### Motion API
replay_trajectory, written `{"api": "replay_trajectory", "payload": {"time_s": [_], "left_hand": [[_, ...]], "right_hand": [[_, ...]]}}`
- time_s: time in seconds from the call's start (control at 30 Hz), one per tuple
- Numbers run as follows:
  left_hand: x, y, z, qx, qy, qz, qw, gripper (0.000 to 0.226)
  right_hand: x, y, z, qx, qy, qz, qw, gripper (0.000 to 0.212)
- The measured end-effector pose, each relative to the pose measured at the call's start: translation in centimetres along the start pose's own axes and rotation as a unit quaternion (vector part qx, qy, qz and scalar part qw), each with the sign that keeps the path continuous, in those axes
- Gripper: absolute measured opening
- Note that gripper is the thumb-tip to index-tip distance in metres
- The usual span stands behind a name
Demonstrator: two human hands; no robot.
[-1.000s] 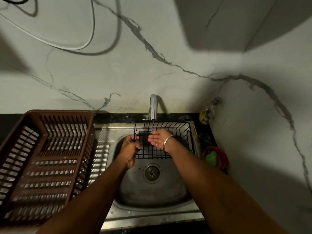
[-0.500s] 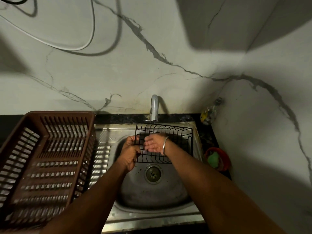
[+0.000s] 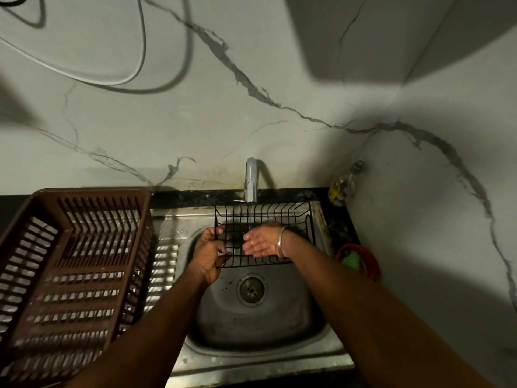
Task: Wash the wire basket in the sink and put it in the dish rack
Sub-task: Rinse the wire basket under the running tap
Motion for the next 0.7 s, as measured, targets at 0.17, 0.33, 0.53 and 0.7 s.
{"api": "replay_trajectory", "payload": {"time_s": [0.17,0.33,0.53,0.7], "left_hand": [[0.1,1.2,-0.5,0.021,-0.001,0.010,1.000,0.057],[0.4,1.8,-0.4,0.025,-0.011,-0.006,1.000,0.055],[1.3,1.7,0.6,0.026,-0.024,0.005,0.999,0.054],[2.1,2.0,1.2,0.032,-0.037,0.029,0.998,0.053]], "right_hand": [[-1.7,3.5,-0.4,0.100,0.037,-0.112,0.988,0.029],[0.2,2.5,-0.3,0.046,-0.028,0.043,0.998,0.027],[-0.1,1.3,0.3,0.026,-0.002,0.015,1.000,0.026],[-0.4,1.3,-0.5,0.080,0.008,-0.135,0.988,0.030]]}}
Point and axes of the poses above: each hand's wrist, its own z-axis away from the middle knuckle, its own y-axis out of the back of the hand, x = y × z, the point moved 7 cm from there along -z, towards the middle knuckle, and after that the axes turned 11 degrees about x, right-handed, at the moved point
